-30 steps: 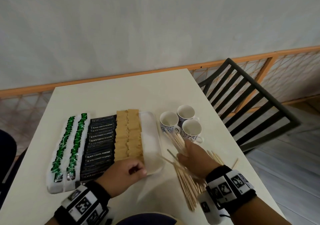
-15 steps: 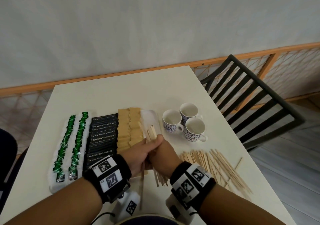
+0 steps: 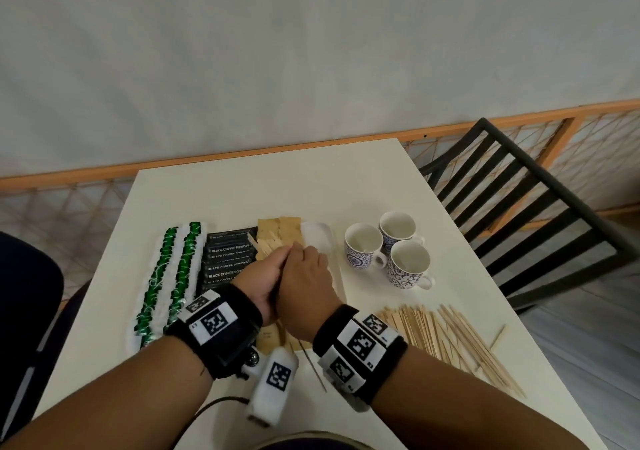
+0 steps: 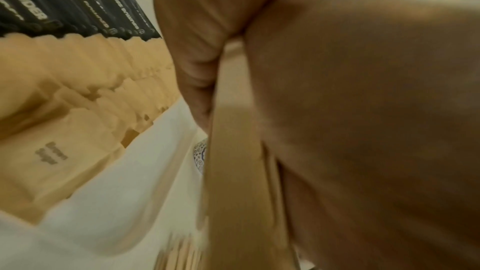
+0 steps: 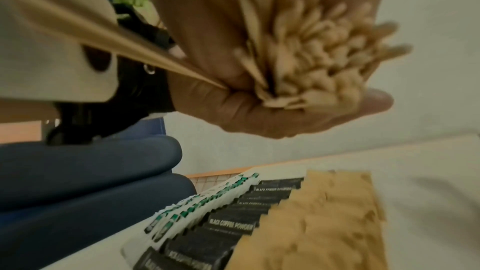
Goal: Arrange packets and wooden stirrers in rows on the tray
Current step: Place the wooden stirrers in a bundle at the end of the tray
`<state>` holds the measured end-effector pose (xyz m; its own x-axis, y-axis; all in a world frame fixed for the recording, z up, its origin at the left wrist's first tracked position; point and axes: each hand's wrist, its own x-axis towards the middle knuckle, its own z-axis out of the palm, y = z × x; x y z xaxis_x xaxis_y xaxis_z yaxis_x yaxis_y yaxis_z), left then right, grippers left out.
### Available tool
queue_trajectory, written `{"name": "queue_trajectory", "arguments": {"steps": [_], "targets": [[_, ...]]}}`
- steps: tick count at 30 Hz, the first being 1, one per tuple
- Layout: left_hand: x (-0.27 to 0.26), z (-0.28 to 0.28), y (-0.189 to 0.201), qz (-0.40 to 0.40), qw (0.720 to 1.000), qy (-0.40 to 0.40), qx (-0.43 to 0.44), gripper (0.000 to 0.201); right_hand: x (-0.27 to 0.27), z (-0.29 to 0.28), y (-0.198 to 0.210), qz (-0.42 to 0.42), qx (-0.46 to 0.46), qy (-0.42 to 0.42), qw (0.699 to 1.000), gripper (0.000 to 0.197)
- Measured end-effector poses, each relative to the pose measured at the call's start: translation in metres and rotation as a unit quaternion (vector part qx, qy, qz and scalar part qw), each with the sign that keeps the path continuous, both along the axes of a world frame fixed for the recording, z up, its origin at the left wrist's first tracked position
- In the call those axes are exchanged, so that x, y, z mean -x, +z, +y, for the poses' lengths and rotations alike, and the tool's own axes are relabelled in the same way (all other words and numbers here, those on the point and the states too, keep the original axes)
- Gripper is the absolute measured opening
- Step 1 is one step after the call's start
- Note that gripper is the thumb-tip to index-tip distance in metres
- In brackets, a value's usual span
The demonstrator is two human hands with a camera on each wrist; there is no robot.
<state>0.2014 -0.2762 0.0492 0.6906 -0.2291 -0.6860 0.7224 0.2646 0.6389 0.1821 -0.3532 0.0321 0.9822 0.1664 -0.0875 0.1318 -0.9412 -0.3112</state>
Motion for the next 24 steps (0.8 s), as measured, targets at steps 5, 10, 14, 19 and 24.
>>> {"name": "queue_trajectory", "arguments": {"steps": [5,10,14,19,24], "targets": [[-0.004,0.013,0.003,0.005,0.999,0.035,0.038,0.034,0.006,0.007,0.025,-0.038,0.008,0.026,0.999,0.041],[-0.002,0.018,0.005,-0.003,0.996,0.075,0.057,0.03,0.004,-0.002,0.02,-0.015,-0.113,0.076,0.991,0.035],[-0.007,0.023,0.004,-0.047,0.987,0.149,0.046,0.027,0.007,-0.028,0.008,0.167,-0.487,-0.051,0.856,0.056],[-0.003,0.018,0.012,-0.195,0.961,0.184,0.067,0.024,0.021,-0.061,-0.006,0.508,-0.571,-0.166,0.623,0.066],[0.016,0.0,0.01,-0.36,0.929,0.079,0.038,0.025,0.018,-0.06,-0.005,0.543,-0.594,-0.149,0.574,0.077]]}}
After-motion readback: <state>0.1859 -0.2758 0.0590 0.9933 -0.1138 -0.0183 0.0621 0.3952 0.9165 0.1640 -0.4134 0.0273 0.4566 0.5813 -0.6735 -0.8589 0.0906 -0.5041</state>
